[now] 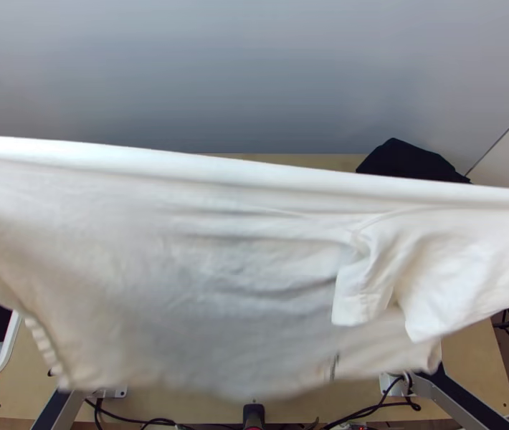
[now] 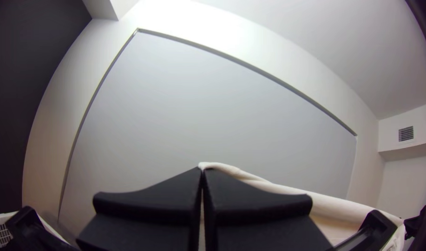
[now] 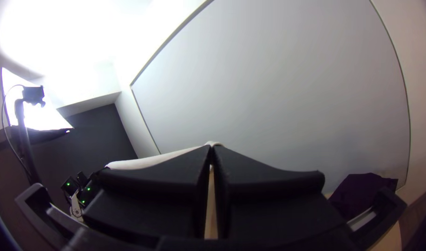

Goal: Fold the t-shirt

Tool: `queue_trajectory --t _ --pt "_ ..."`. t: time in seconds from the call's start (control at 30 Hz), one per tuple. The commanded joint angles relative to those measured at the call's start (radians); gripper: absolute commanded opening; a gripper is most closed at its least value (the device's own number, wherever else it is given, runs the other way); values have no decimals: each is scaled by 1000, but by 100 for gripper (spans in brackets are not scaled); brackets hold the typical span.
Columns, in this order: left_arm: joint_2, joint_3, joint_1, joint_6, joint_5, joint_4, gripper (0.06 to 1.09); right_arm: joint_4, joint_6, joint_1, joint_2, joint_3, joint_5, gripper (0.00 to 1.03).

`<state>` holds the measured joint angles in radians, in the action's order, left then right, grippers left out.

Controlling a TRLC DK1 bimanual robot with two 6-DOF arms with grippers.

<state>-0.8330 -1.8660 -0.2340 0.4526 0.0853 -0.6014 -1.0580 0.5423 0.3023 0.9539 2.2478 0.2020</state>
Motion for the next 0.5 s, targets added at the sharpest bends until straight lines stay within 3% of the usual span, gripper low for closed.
queue_trajectory --t 0.0,0.1,0.27,0.47 --pt "60 234 36 -2 30 -86 9 0 -8 21 78 -189 -1 3" --pt "137 590 73 -28 68 -29 9 78 -19 21 101 -516 39 3" --pt "132 1038 139 -66 120 104 10 426 79 17 134 -1045 149 3" --pt "-12 1196 153 -106 139 319 10 615 110 -5 236 -1278 158 3"
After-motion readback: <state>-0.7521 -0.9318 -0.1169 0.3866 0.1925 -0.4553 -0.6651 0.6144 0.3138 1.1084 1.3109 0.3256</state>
